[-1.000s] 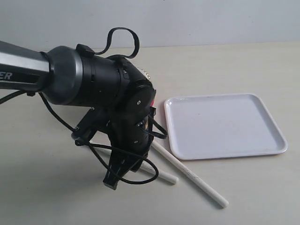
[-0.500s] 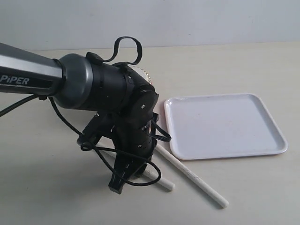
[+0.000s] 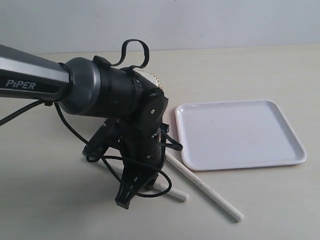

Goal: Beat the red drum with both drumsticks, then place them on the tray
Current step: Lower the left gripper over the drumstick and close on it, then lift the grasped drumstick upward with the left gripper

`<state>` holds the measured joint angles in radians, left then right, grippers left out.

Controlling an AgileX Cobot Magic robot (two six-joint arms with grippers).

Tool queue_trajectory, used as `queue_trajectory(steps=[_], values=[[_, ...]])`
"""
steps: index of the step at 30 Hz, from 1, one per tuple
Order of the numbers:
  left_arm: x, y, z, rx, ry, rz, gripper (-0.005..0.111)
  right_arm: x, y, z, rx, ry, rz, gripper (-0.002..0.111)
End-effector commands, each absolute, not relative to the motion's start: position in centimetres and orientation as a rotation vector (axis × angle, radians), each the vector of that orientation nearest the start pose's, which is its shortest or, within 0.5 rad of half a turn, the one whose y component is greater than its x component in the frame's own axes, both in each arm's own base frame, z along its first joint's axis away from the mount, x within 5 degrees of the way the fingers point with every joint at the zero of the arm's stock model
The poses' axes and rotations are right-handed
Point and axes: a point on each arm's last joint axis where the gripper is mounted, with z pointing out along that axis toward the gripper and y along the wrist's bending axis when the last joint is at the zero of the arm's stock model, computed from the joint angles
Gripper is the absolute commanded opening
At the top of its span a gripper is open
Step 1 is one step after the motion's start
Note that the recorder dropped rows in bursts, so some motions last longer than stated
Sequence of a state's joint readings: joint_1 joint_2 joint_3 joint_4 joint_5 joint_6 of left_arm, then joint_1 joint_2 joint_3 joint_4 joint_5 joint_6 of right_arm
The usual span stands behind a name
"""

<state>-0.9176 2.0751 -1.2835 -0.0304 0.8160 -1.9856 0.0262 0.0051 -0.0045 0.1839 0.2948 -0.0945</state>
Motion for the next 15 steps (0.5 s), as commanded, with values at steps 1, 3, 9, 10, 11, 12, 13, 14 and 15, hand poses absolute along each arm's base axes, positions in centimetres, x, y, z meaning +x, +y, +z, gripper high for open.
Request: queue_trajectory(steps=[1, 3, 9, 10, 11, 12, 13, 14, 15], values=[[23.0, -30.7, 10.9, -1.666, 2.699, -0.129, 0.000, 5.4, 0.6, 18.7, 0.006, 1.769, 0.117, 0.000], [23.1, -30.7, 10.9, -1.657, 2.698, -0.128, 0.000, 5.4, 0.6, 18.7, 0.006, 1.769, 0.117, 0.000], [23.3, -30.3, 11.9, -1.564, 2.695, -0.122, 0.000, 5.4, 0.6, 18.7, 0.006, 1.769, 0.117, 0.000], [23.2, -30.1, 12.4, -1.550, 2.694, -0.115, 0.000, 5.4, 0.6, 18.7, 0.006, 1.769, 0.117, 0.000], [23.2, -29.9, 13.1, -1.529, 2.691, -0.104, 0.000, 5.4, 0.6, 18.7, 0.006, 1.769, 0.117, 0.000], [23.1, -29.6, 13.8, -1.510, 2.687, -0.093, 0.000, 5.4, 0.6, 18.7, 0.006, 1.769, 0.117, 0.000], [23.1, -29.4, 14.6, -1.497, 2.678, -0.094, 0.000, 5.4, 0.6, 18.7, 0.006, 1.769, 0.117, 0.000], [23.0, -29.1, 15.4, -1.476, 2.671, -0.091, 0.000, 5.4, 0.6, 18.7, 0.006, 1.769, 0.117, 0.000], [23.0, -28.8, 16.2, -1.450, 2.662, -0.091, 0.000, 5.4, 0.6, 18.7, 0.006, 1.769, 0.117, 0.000]])
